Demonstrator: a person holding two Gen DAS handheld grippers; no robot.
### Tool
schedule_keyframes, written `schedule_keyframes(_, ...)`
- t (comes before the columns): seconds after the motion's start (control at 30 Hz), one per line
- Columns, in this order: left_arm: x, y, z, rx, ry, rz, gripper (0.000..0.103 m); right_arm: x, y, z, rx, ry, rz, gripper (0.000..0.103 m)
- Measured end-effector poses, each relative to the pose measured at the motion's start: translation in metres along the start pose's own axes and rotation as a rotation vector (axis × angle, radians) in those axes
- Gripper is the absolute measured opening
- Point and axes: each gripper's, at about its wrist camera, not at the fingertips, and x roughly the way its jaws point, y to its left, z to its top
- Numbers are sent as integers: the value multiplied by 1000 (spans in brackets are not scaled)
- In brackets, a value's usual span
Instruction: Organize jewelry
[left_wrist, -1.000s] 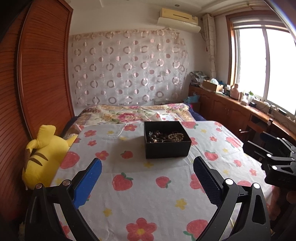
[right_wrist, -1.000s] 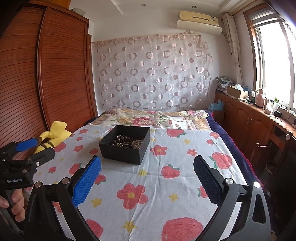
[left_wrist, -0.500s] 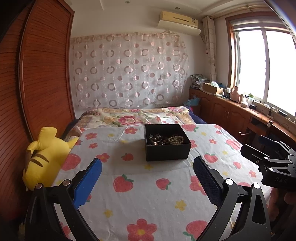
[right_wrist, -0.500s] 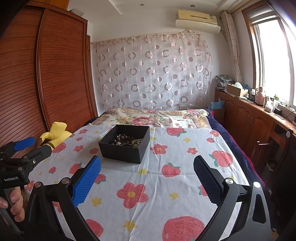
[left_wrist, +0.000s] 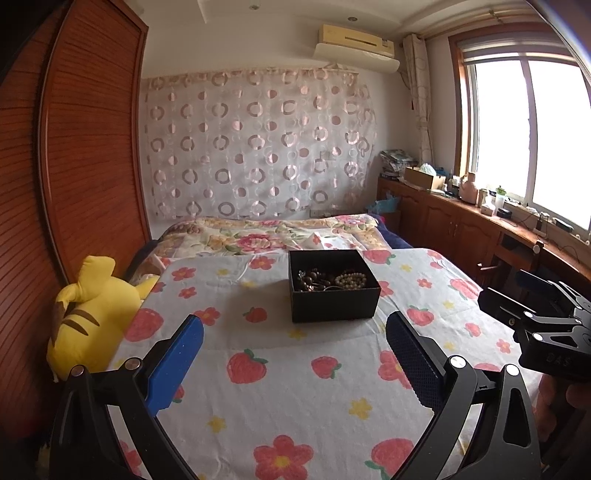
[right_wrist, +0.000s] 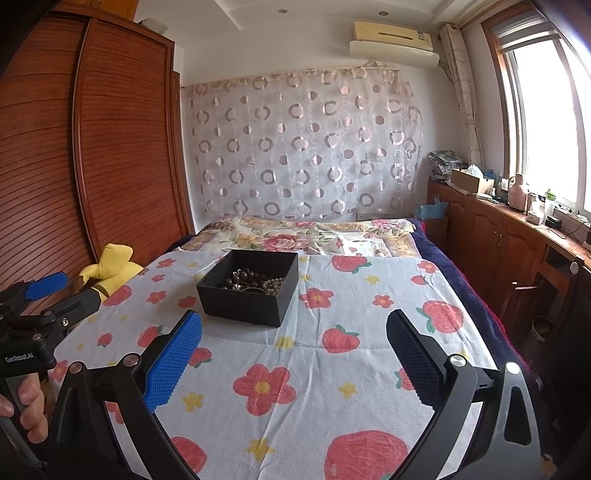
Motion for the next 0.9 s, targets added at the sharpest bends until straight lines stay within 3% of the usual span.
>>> schedule_keyframes(0.9,-1,0,-1,-2,-1,-1,96,-2,-5,3,3,0,-1,101)
